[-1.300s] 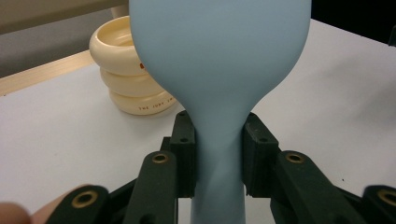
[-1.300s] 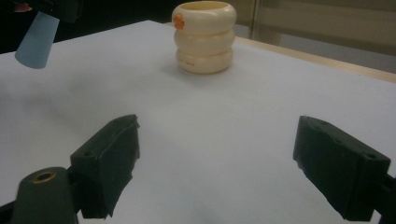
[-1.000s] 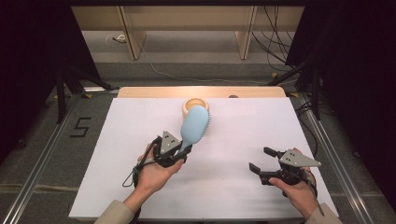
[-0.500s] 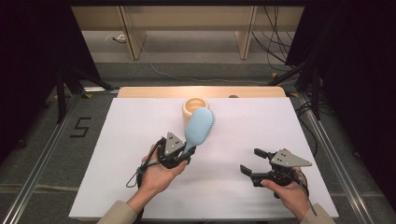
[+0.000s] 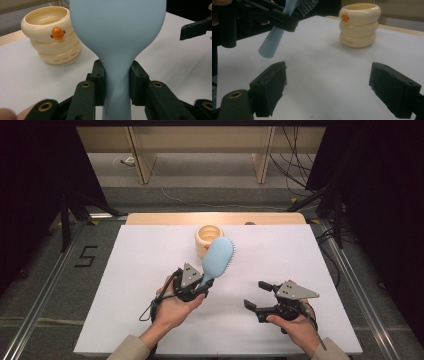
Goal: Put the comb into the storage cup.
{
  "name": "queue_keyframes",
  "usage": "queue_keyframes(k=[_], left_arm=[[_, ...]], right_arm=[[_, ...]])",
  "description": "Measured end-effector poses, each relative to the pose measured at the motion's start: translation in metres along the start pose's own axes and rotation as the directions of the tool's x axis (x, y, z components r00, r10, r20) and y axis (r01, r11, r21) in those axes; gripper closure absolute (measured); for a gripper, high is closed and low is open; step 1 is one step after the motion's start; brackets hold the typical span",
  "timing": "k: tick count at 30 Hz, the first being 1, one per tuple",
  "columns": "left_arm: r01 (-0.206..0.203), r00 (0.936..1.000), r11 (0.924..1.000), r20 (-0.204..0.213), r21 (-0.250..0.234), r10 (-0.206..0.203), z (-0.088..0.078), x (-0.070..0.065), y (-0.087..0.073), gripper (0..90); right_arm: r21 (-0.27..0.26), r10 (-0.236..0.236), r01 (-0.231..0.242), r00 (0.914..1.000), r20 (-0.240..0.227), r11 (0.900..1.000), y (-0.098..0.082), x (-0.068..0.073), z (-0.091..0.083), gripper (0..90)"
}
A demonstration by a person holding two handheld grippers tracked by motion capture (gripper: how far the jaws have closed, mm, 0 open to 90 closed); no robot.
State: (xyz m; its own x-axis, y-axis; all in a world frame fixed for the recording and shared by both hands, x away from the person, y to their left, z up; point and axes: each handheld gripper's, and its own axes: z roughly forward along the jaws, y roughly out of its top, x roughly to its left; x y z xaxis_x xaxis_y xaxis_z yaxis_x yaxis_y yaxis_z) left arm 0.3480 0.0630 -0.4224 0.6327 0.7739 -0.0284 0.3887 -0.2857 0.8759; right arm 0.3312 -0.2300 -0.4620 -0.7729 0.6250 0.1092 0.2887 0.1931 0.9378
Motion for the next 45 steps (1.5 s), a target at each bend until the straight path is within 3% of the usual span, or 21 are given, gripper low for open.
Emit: queue_keyframes(k=[29, 45], left_arm=[[0.004, 0.9996, 1.0000, 0.027, 0.007, -0.004, 0.009, -0.011, 0.000, 69.6], [0.011, 0.9989, 0.9999, 0.045, 0.012, -0.012, 0.011, -0.016, 0.000, 69.6]], right_arm=[[0.015, 0.020, -0.019, 0.9962, -0.084, 1.000, 0.005, 0.026, 0.038, 15.4], [0.053, 0.018, -0.011, 0.9917, -0.127, 0.999, 0.003, 0.041, 0.065, 15.4]])
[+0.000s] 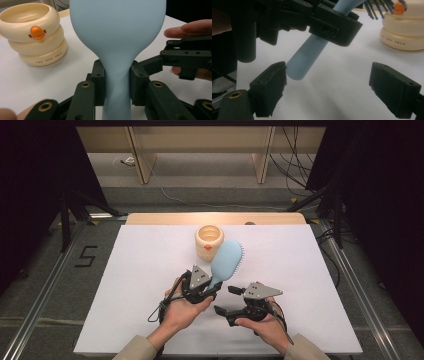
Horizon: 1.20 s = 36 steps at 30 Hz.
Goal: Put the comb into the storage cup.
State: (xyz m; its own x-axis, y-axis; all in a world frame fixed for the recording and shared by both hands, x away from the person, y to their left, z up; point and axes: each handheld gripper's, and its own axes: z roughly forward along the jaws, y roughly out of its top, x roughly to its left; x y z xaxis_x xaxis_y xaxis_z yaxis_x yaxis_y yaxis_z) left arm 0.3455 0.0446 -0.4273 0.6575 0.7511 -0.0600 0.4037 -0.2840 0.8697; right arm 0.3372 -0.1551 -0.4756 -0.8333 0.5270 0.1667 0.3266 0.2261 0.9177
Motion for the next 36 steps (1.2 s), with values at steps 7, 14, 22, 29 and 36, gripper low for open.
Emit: queue_keyframes(k=[7, 14, 22, 29, 36], left_arm=[[-0.001, 0.9999, 1.0000, 0.011, 0.002, 0.001, 0.001, -0.003, 0.000, 69.6], [-0.001, 0.9998, 1.0000, 0.019, 0.004, 0.001, 0.002, -0.005, -0.001, 69.6], [-0.005, 0.9997, 1.0000, 0.023, 0.009, 0.004, 0.003, -0.006, -0.001, 69.6], [-0.003, 0.9996, 1.0000, 0.027, 0.009, 0.003, 0.003, -0.007, -0.001, 69.6], [0.002, 0.9996, 1.0000, 0.030, 0.009, -0.002, 0.003, -0.006, -0.001, 69.5]], right_arm=[[0.014, -0.012, 0.012, 0.9998, -0.016, 1.000, 0.000, 0.005, 0.011, 15.4], [0.017, -0.008, 0.008, 0.9996, -0.028, 1.000, 0.001, 0.008, 0.019, 15.4], [0.028, -0.008, 0.009, 0.9994, -0.033, 1.000, 0.000, 0.009, 0.026, 15.5], [0.029, -0.005, 0.007, 0.9993, -0.038, 1.000, 0.001, 0.010, 0.031, 15.9], [0.028, 0.005, -0.003, 0.9992, -0.039, 1.000, 0.001, 0.010, 0.035, 16.4]])
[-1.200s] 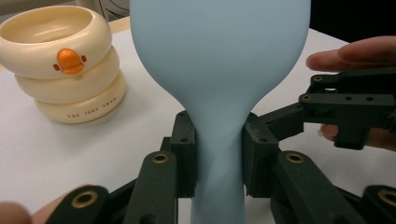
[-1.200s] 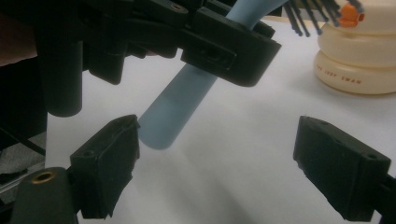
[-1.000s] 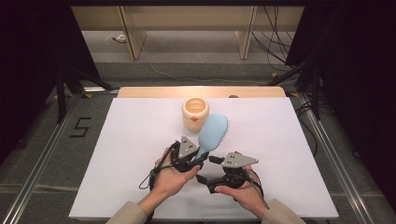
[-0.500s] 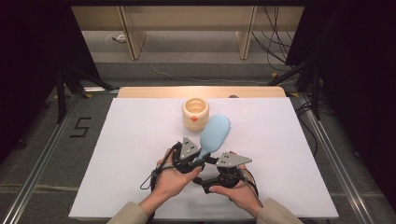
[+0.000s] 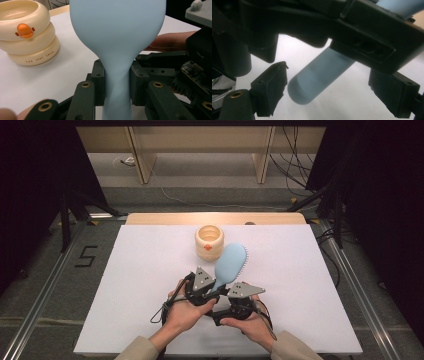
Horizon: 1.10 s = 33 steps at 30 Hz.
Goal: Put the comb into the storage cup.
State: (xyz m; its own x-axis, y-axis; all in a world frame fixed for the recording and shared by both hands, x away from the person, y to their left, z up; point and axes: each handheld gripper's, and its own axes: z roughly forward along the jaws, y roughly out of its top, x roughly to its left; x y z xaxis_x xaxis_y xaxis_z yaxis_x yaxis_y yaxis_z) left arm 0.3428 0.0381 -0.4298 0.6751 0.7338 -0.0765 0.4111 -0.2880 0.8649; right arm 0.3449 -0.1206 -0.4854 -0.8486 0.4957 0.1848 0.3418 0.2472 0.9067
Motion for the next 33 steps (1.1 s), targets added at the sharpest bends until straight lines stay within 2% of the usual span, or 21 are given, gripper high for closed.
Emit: queue_keyframes(k=[18, 33], left_arm=[[0.007, 1.0000, 0.9999, -0.004, -0.008, -0.007, -0.0010, 0.0014, 0.0009, 69.6], [0.014, 0.9998, 0.9997, -0.014, -0.018, -0.014, -0.0027, 0.0037, 0.0019, 69.5]], right_arm=[[-0.001, -0.002, 0.002, 1.0000, 0.000, 1.000, 0.0008, 0.0026, 0.0055, 22.0], [0.009, -0.006, 0.006, 0.9999, -0.010, 1.000, 0.0002, 0.0049, 0.0078, 31.7]])
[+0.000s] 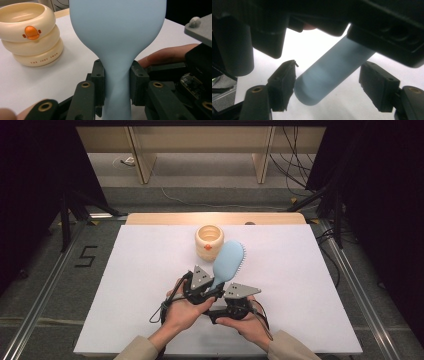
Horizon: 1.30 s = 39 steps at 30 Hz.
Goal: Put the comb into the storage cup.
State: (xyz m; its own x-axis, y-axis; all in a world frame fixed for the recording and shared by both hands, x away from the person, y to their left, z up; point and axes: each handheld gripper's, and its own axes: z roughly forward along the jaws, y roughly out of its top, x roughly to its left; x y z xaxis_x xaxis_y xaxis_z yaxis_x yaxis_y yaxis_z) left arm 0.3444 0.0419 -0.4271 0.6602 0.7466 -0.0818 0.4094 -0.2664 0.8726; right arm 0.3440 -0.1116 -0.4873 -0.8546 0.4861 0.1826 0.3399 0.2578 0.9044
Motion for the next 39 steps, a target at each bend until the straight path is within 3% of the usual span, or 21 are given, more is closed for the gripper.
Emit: queue_keyframes(k=[7, 13, 18, 21, 25, 28, 35, 39], left_arm=[[0.004, 1.0000, 1.0000, -0.003, -0.001, -0.004, 0.000, 0.001, 0.000, 69.5], [0.014, 0.9999, 0.9999, -0.008, -0.006, -0.014, 0.000, 0.002, 0.000, 69.5], [0.027, 0.9996, 0.9996, -0.001, -0.011, -0.027, -0.001, 0.003, 0.001, 69.5], [0.049, 0.9988, 0.9986, 0.007, -0.018, -0.049, -0.002, 0.005, 0.001, 69.4], [0.069, 0.9974, 0.9975, 0.019, -0.014, -0.069, -0.002, 0.006, 0.000, 69.3], [0.071, 0.9972, 0.9974, 0.023, -0.010, -0.071, -0.002, 0.005, 0.001, 69.2], [0.074, 0.9970, 0.9973, 0.023, 0.003, -0.074, -0.002, 0.005, 0.002, 69.0], [0.073, 0.9969, 0.9972, 0.027, 0.015, -0.074, -0.001, 0.004, 0.001, 68.8]], right_arm=[[0.003, 0.002, -0.002, 0.9999, -0.012, 1.000, -0.001, 0.000, 0.000, 37.6], [0.000, 0.006, -0.006, 0.9993, -0.037, 1.000, -0.001, 0.001, 0.000, 48.7], [0.002, 0.025, -0.025, 0.9987, -0.044, 1.000, -0.001, 0.000, -0.001, 50.5], [0.009, 0.061, -0.060, 0.9964, -0.059, 0.998, -0.001, -0.002, -0.002, 53.2], [0.008, 0.142, -0.142, 0.9869, -0.075, 0.990, -0.003, -0.005, -0.003, 57.4], [0.001, 0.215, -0.216, 0.9724, -0.089, 0.976, -0.005, -0.011, -0.004, 61.5], [0.012, 0.298, -0.298, 0.9480, -0.112, 0.954, -0.005, -0.013, -0.005, 63.3], [0.022, 0.318, -0.318, 0.9407, -0.118, 0.948, -0.005, -0.013, -0.005, 63.5]])
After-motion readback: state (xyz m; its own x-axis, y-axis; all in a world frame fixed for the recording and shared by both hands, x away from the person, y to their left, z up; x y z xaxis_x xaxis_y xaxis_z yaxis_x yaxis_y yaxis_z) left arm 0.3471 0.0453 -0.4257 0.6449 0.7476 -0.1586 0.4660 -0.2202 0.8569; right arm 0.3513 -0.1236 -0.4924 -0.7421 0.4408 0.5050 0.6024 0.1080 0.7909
